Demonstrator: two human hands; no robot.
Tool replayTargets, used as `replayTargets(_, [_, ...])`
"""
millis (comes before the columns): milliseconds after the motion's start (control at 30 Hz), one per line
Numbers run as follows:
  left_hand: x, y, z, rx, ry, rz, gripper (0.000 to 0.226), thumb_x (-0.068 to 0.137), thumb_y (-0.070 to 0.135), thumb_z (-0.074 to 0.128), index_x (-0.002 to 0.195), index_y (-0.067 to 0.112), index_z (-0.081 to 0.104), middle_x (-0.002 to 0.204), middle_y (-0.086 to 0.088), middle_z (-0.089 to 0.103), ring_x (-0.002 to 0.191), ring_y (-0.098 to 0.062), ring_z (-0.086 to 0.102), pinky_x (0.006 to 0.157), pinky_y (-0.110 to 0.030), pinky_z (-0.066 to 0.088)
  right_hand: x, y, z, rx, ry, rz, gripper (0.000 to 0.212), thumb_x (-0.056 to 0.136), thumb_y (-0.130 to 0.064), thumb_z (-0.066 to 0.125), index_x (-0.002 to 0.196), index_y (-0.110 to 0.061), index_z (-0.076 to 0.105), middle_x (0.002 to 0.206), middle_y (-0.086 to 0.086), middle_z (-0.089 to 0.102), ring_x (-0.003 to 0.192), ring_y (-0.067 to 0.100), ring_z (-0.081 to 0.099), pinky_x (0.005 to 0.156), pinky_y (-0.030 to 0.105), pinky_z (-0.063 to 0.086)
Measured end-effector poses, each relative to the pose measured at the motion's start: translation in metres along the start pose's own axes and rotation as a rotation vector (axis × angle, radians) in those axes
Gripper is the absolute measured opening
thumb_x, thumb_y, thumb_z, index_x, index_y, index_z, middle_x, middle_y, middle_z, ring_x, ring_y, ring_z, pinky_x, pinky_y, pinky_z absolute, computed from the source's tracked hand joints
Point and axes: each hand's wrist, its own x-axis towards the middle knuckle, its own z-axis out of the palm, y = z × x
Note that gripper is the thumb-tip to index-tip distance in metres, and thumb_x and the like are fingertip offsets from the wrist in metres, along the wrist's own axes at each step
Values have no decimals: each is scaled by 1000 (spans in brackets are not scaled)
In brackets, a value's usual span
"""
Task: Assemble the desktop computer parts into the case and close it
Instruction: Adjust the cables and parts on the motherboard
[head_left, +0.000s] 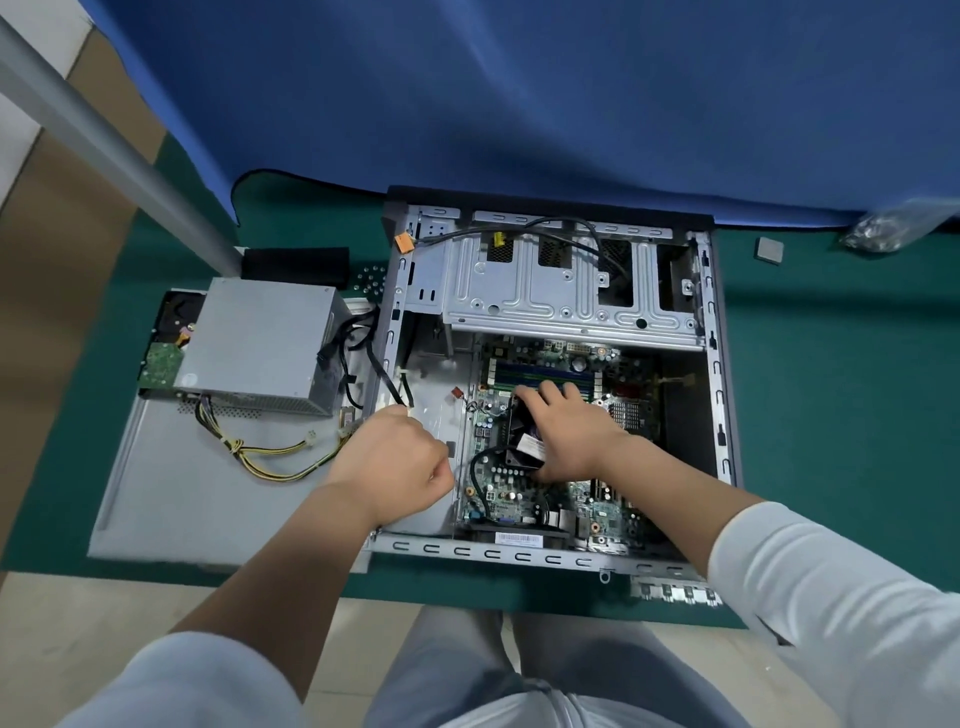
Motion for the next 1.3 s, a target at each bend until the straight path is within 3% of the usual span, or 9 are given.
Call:
replayTargets(700, [0, -1, 1, -2, 16, 11, 32, 77, 24, 42, 46, 19, 44, 39, 6, 41, 40, -15, 37, 67, -27, 44, -7, 4, 7, -75, 9, -32, 114, 63, -47, 80, 146, -27, 5, 141, 10, 29, 128, 33, 30, 80, 39, 50])
replayTargets(900, [0, 0, 0, 11, 22, 5, 32, 75, 24, 43, 43, 19, 42, 37, 6, 38, 38, -15, 30, 64, -26, 43, -7, 4, 9, -66, 13, -22, 114, 65, -46, 79, 148, -28, 3, 142, 8, 29, 129, 31, 30, 80, 39, 51])
replayTargets(1300, [-1, -1, 6, 7, 34, 1, 38, 79, 29, 19, 53, 21, 45, 46, 6, 44, 47, -14, 39, 76, -27, 41, -7, 1, 15, -88, 44, 2, 114, 62, -54, 79, 145, -29, 4, 141, 7, 30, 128, 31, 31, 73, 37, 50])
